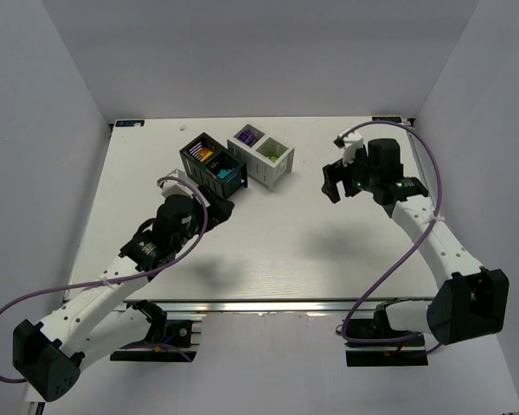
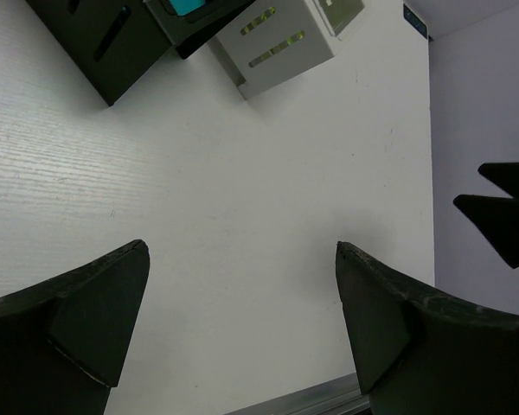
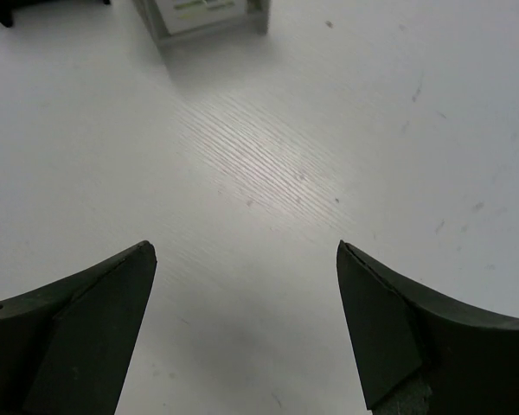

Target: Sort the legos into containers by color

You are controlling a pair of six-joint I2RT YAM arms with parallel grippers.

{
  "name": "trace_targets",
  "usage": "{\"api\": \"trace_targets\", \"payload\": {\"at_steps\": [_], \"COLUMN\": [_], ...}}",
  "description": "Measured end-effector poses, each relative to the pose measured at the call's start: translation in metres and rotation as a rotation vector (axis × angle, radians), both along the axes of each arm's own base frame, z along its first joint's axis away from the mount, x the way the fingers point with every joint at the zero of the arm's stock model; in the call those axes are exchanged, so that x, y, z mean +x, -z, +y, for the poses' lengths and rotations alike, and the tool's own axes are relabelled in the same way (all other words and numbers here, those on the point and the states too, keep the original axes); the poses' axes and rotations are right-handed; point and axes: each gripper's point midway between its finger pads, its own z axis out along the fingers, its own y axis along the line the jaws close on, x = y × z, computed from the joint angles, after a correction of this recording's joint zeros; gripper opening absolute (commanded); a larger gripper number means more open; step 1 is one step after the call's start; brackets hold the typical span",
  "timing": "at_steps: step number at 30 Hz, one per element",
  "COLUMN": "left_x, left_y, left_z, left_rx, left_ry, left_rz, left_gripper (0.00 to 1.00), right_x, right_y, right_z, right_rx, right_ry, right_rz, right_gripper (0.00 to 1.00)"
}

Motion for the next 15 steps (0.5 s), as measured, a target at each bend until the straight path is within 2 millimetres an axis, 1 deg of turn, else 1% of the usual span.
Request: {"api": "trace_targets", "payload": {"at_steps": [2, 4, 5, 8, 11, 15], "left_x": [0.002, 0.003, 0.004, 0.004, 0.004, 0.003], "left_y": [-0.008, -0.014, -0.016, -0.017, -0.016, -0.015], "left_z": [-0.001, -0.002, -0.002, -0.002, -0.002, -0.001], "left_rx": [0.000, 0.001, 0.003, 0.010, 0.018, 0.023], "left_ry": [0.005, 0.010, 0.012, 0.016, 0.019, 0.020], "left_rz": [-0.018, -0.033, -0.039, -0.044, -0.042, -0.038], "left_gripper": [0.98, 0.98, 0.98, 0.98, 0.98, 0.98], "right_x": [-0.006, -0.008, -0.010, -0.013, -0.018, -0.018], "right_y": [0.008, 0.010, 0.010, 0.010, 0.014, 0.016], "right_z": [-0.015, -0.027, -0.029, -0.032, -0.034, -0.038], "right_rx": [-0.006, -0.007, -0.003, 0.007, 0.017, 0.024], "right_ry": [0.065, 0.125, 0.145, 0.176, 0.200, 0.246], "right_rz": [0.024, 0.031, 0.035, 0.039, 0.055, 0.065], "right_gripper": [0.89, 0.89, 0.89, 0.89, 0.89, 0.89]}}
